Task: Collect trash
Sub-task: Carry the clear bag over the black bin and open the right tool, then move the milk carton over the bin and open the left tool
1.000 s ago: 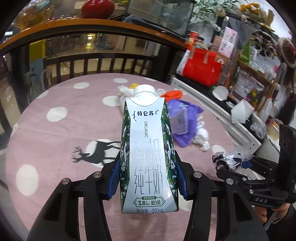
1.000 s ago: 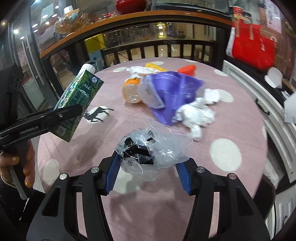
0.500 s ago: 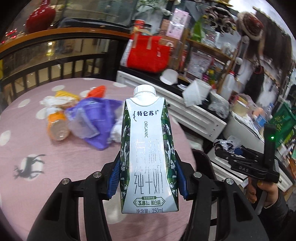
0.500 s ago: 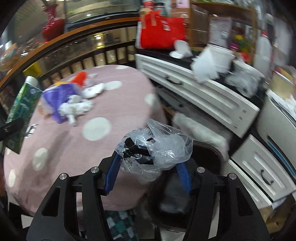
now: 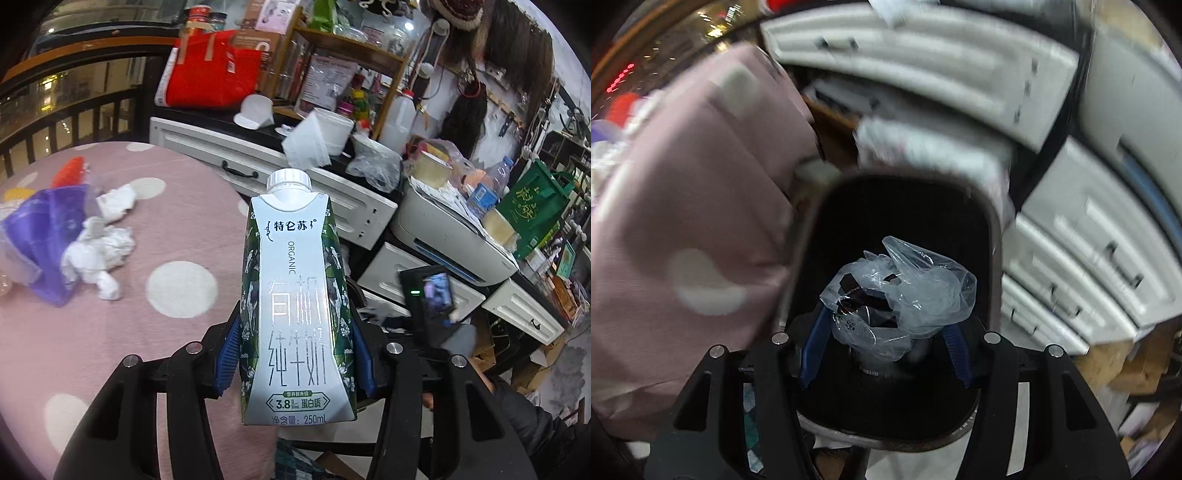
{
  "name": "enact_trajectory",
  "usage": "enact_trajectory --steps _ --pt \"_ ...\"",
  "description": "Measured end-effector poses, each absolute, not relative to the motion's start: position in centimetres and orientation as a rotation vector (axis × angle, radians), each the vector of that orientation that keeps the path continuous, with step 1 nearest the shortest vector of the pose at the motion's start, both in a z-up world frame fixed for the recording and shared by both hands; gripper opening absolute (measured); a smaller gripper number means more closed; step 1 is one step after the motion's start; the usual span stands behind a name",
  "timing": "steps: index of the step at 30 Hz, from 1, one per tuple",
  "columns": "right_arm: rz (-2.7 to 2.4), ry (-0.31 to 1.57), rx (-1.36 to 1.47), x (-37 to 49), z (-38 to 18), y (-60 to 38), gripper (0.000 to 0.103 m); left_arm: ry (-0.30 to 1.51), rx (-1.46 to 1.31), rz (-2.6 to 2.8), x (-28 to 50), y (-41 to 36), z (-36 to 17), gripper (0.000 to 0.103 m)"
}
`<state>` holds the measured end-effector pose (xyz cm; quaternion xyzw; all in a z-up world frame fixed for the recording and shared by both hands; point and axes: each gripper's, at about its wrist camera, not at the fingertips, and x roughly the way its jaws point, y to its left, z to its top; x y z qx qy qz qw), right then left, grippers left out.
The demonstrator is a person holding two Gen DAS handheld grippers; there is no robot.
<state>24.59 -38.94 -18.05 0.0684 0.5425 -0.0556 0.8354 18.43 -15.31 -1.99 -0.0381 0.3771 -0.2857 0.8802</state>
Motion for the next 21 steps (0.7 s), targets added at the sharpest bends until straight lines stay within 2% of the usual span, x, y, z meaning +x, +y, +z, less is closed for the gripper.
enact_trajectory --steps 4,13,18,21 --pt "-0.138 1.260 0.172 26.1 -22.5 -39.6 0.056 0.814 -0.047 -0.629 18.3 -17.8 -3.0 0.050" --pt "-0.099 1.412 0.175 27.3 -27.7 -38.1 0.058 0.901 -0.021 -0.663 18.5 -21.4 -6.1 0.050" --pt "-0.130 1.416 0.139 27.7 -29.2 -37.6 0.076 0.937 0.001 -0.666 18.7 -22.6 -7.7 0.050" --pt "-0.159 1.386 0.147 27.6 -28.5 -38.2 0.076 0.952 0.009 -0.659 18.9 -22.8 -8.4 0.050"
